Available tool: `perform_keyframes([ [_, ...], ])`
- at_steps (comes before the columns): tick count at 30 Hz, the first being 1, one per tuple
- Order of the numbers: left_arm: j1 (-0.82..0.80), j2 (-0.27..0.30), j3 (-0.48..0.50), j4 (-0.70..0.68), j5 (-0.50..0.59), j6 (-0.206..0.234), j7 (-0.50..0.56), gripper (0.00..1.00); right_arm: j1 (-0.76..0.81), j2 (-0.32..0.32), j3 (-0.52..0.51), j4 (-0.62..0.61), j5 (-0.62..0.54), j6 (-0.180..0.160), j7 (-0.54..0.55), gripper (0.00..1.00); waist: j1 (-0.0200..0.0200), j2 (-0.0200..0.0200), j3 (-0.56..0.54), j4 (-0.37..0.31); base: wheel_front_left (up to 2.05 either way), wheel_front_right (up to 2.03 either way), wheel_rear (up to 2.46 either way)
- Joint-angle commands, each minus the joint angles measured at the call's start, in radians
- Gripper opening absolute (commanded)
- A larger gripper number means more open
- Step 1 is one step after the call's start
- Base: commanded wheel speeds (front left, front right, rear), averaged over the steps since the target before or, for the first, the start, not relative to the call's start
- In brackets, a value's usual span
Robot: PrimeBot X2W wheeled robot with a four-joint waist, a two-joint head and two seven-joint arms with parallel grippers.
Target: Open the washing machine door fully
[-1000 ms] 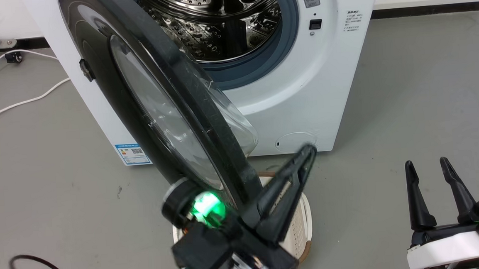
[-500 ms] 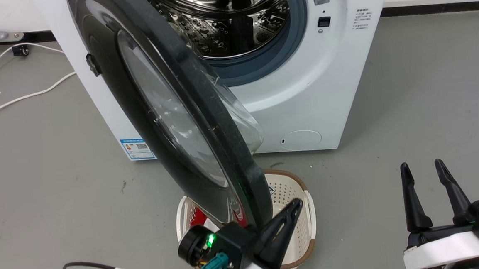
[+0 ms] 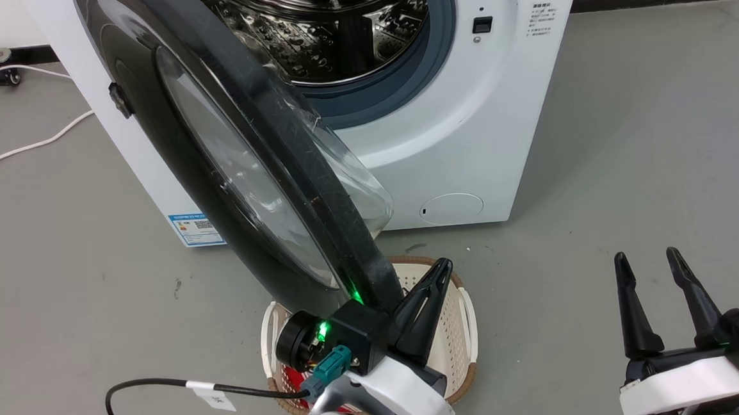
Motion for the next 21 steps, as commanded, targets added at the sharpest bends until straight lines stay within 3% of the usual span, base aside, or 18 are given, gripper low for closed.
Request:
perform_keyframes([
  [1,-0.007,0.004,0.009,0.013,-0.002,0.012,-0.008,0.0,-0.011,0.002,-0.001,0.002,0.007,-0.001,-0.001,1.0,-0.0001,0.0,0.0,0.0,0.0,0.0,0.0],
  [13,0.092,0.046,0.059,-0.002,-0.015,0.096,-0.033,0.0,0.006,0.002,0.012,0.024,0.022,-0.001,-0.007,1.0,-0.0001,0.0,-0.024,0.014,0.0,0.0,0.0],
  [21,0.228,0.075,0.066,-0.115,-0.03,0.145,-0.03,0.0,0.03,0.002,0.015,0.02,0.022,-0.001,0.014,1.0,-0.0001,0.0,-0.048,0.078,0.0,0.0,0.0],
])
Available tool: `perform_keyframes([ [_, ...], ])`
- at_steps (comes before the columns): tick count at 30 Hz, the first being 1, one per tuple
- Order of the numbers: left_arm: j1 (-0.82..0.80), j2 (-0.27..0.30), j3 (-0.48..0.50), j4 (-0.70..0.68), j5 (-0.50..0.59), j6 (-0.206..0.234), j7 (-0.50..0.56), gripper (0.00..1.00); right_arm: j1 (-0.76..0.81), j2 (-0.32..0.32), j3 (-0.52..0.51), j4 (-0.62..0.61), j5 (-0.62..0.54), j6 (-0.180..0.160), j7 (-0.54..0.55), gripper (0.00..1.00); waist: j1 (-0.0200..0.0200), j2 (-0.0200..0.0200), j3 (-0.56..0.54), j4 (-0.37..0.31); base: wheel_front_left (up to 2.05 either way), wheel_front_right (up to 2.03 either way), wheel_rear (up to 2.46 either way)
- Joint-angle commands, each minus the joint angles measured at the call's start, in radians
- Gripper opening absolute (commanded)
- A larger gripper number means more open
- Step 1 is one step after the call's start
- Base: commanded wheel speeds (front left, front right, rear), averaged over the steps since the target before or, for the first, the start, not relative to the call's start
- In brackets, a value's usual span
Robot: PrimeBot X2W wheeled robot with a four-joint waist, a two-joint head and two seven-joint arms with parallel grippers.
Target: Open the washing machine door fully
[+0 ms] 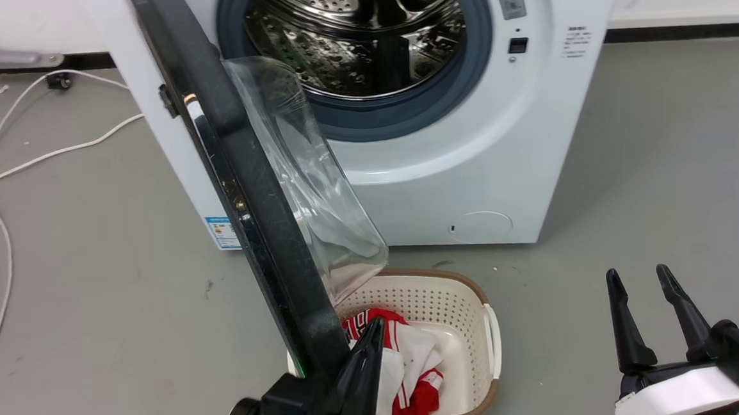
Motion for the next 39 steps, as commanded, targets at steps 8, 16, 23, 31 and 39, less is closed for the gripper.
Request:
perform_keyframes([
  [8,0.119,0.044,0.035,-0.09,-0.014,0.057,0.002,0.0,0.03,0.002,-0.008,-0.018,-0.004,-0.001,0.03,1.0,0.0,0.0,-0.017,0.148,0.0,0.0,0.0],
  [16,0.153,0.073,0.075,-0.105,-0.024,0.087,0.0,0.0,0.033,0.002,-0.004,-0.027,0.002,-0.001,0.047,1.0,0.0,0.0,-0.019,0.274,0.0,0.0,0.0],
  [23,0.113,0.097,0.155,-0.068,-0.046,0.103,-0.041,0.0,0.017,0.002,0.001,-0.03,-0.001,-0.001,0.055,1.0,0.0,0.0,-0.004,0.31,0.0,0.0,0.0],
  [31,0.022,0.158,0.295,-0.013,-0.083,0.11,-0.087,0.0,-0.007,0.002,-0.007,-0.04,-0.013,-0.001,0.071,1.0,0.0,0.0,0.037,0.31,0.0,0.0,0.0],
  [39,-0.062,0.216,0.432,0.073,-0.155,0.089,-0.121,0.0,-0.023,0.002,-0.017,-0.048,-0.017,-0.001,0.078,1.0,0.0,0.0,0.075,0.291,0.0,0.0,0.0],
])
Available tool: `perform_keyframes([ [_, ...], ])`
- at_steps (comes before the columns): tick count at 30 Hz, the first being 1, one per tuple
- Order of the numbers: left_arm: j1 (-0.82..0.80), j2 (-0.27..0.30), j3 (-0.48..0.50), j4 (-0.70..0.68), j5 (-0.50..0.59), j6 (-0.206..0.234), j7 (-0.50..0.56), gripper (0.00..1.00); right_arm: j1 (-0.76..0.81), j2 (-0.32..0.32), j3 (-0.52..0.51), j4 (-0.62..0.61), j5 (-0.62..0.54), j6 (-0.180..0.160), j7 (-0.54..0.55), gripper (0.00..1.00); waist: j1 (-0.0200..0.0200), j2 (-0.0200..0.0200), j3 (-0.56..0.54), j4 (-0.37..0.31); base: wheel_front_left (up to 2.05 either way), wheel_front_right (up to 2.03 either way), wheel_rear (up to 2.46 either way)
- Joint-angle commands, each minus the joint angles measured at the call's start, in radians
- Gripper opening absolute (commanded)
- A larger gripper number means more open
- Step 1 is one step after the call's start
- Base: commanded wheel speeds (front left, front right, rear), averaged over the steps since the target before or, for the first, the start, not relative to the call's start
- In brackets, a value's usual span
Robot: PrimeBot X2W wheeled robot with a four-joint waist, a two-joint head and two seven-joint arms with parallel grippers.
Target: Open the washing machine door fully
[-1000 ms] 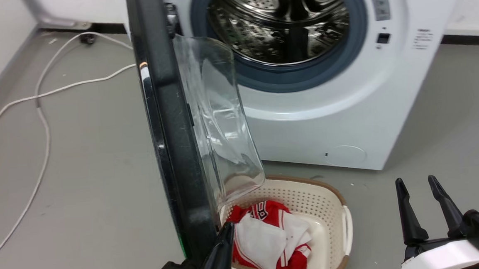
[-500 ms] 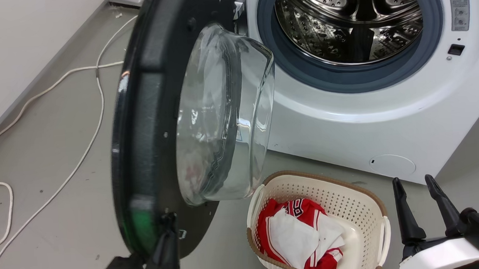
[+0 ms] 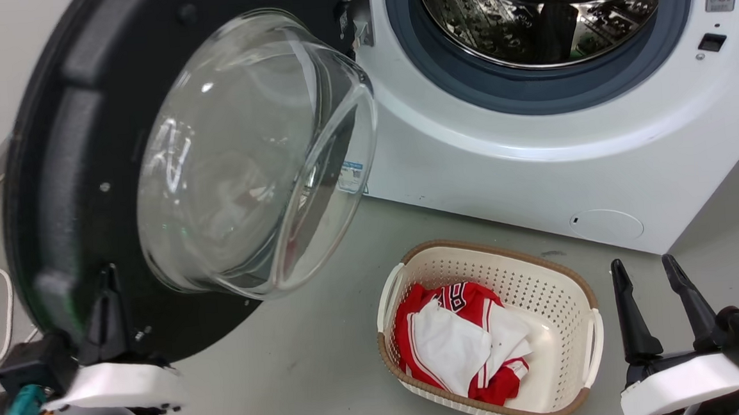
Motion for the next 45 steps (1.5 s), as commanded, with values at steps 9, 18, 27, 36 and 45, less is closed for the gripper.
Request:
perform_keyframes([
  [9,-0.128,0.061,0.146,0.169,-0.094,-0.058,-0.035,0.0,-0.046,0.002,-0.003,-0.019,-0.015,-0.001,0.007,1.0,-0.0001,0.0,0.056,-0.016,0.0,0.0,0.0],
  [18,-0.258,0.106,0.222,0.363,-0.122,-0.134,-0.048,0.0,-0.06,0.002,-0.015,-0.033,-0.036,-0.001,0.013,1.0,-0.0001,0.0,0.079,-0.015,0.0,0.0,0.0],
  [27,-0.311,0.104,0.267,0.455,-0.079,-0.177,-0.051,0.0,-0.057,0.002,-0.019,-0.038,-0.029,-0.001,0.008,1.0,-0.0001,0.0,0.078,-0.022,0.0,0.0,0.0],
  [36,-0.18,0.029,0.298,0.314,0.013,-0.167,-0.049,0.0,-0.039,0.002,-0.018,-0.021,-0.012,-0.001,-0.005,1.0,-0.0001,0.0,0.051,-0.036,0.0,0.0,0.0],
  [45,0.037,-0.109,0.264,0.107,0.089,-0.156,-0.049,0.07,-0.032,0.001,-0.009,-0.003,-0.005,-0.001,-0.013,1.0,-0.0001,0.0,0.01,-0.06,0.0,0.0,0.0],
])
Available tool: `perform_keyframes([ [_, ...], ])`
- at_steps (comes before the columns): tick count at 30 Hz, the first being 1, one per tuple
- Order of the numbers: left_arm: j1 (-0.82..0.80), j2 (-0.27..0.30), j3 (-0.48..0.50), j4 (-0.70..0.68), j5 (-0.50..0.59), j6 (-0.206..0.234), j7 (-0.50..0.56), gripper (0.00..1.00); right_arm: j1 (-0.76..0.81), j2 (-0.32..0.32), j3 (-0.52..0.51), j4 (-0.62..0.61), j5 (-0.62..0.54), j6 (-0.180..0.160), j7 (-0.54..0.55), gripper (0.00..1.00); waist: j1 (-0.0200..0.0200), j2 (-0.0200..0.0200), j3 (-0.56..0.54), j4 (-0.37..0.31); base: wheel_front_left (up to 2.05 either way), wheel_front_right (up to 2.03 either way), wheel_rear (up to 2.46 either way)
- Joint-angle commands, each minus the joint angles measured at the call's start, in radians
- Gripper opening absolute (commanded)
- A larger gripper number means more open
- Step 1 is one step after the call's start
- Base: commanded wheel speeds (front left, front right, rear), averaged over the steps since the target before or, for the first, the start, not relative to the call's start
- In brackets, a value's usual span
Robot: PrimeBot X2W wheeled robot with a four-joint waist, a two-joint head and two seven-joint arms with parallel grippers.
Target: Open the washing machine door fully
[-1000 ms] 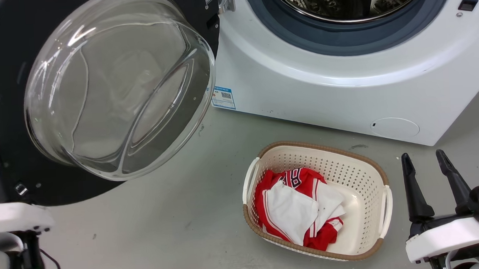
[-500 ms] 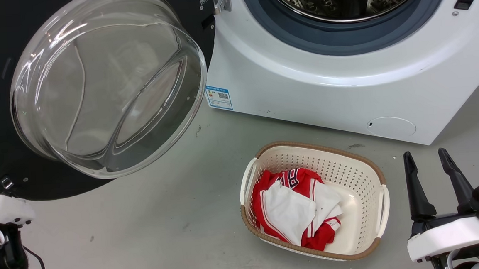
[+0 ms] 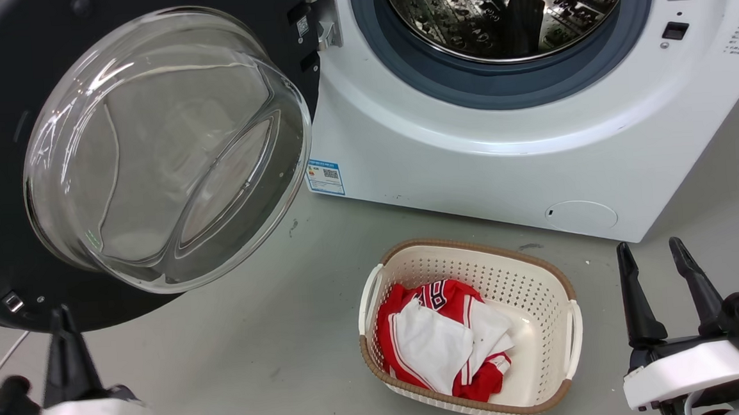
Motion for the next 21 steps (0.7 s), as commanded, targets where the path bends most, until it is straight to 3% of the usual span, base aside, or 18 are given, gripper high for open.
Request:
perform_keyframes([
  [1,0.023,-0.018,-0.011,-0.016,0.005,-0.004,-0.002,0.29,0.005,0.002,0.002,0.002,0.005,-0.001,-0.004,1.0,0.0,-0.0001,-0.007,-0.006,0.0,0.0,0.0],
  [2,0.034,-0.028,-0.02,-0.028,0.01,-0.004,-0.002,0.51,0.006,0.002,0.003,0.003,0.005,-0.001,-0.004,1.0,0.0,-0.0001,-0.009,-0.009,0.0,0.0,0.0],
  [3,0.044,-0.04,-0.03,-0.037,0.015,-0.005,-0.002,0.9,0.007,0.001,0.003,0.004,0.005,-0.001,-0.004,1.0,0.0,-0.0001,-0.012,-0.012,0.0,0.0,0.0],
  [4,0.055,-0.05,-0.042,-0.045,0.021,-0.007,-0.002,1.0,0.008,0.002,0.005,0.006,0.005,-0.001,-0.004,1.0,0.0,-0.0001,-0.015,-0.015,0.0,0.0,0.0],
  [13,0.066,-0.115,-0.136,-0.106,0.133,-0.028,-0.002,1.0,0.012,0.002,0.016,0.006,-0.008,-0.001,0.0,1.0,0.0,-0.0001,-0.047,-0.083,0.0,0.0,0.0],
  [21,0.0,-0.124,-0.205,-0.108,0.236,-0.048,-0.002,1.0,-0.003,0.002,0.018,-0.006,-0.035,-0.001,0.003,1.0,0.0,-0.0001,-0.061,-0.16,0.0,0.0,0.0],
])
